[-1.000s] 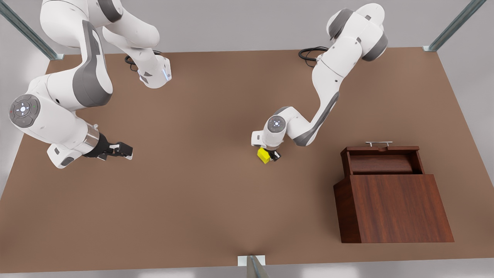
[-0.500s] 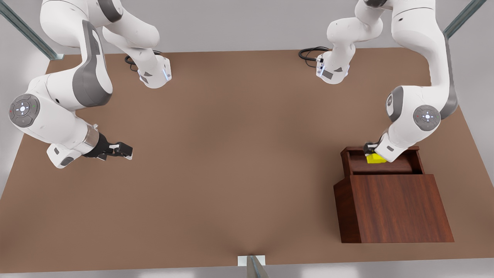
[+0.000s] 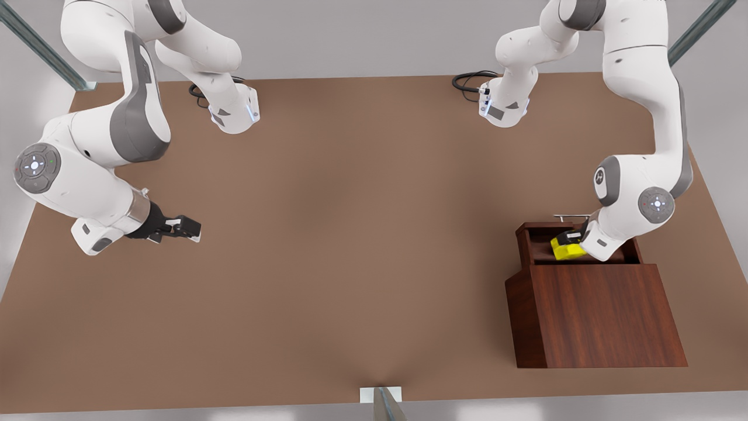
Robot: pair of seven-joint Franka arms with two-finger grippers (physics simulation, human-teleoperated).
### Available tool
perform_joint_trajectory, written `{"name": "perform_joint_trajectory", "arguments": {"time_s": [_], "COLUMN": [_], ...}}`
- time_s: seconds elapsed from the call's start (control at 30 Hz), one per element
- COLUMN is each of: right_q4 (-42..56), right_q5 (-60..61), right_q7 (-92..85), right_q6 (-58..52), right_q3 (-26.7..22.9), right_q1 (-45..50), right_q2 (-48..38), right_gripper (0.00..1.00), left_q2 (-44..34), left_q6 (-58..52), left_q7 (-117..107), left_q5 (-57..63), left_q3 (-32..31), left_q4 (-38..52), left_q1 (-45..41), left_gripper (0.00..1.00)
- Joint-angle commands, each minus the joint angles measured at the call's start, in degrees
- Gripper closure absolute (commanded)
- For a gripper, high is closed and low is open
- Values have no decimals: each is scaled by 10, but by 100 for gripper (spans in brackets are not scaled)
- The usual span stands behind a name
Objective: Open the drawer with left arm, place the square in the middle with right arm, and place the square in the drawer with left arm
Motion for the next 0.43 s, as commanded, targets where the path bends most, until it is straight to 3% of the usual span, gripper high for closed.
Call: {"name": "perform_joint_trajectory", "arguments": {"time_s": [0.0,0.1,0.2,0.4], "right_q4": [0,0,0,0], "right_q5": [1,0,1,1], "right_q7": [0,0,0,0], "right_q6": [0,0,-1,-1], "right_q3": [0,0,0,0], "right_q1": [0,0,0,0], "right_q2": [0,0,0,0], "right_gripper": [0,0,0,0], "left_q2": [0,-26,-31,-27], "left_q6": [0,-36,-304,-395], "left_q7": [0,-10,29,73], "left_q5": [-1,-7,27,13], "left_q3": [0,-2,-32,-22], "left_q4": [1,19,224,309], "left_q1": [0,-1,-99,-101], "left_gripper": [0,0,0,0]}}
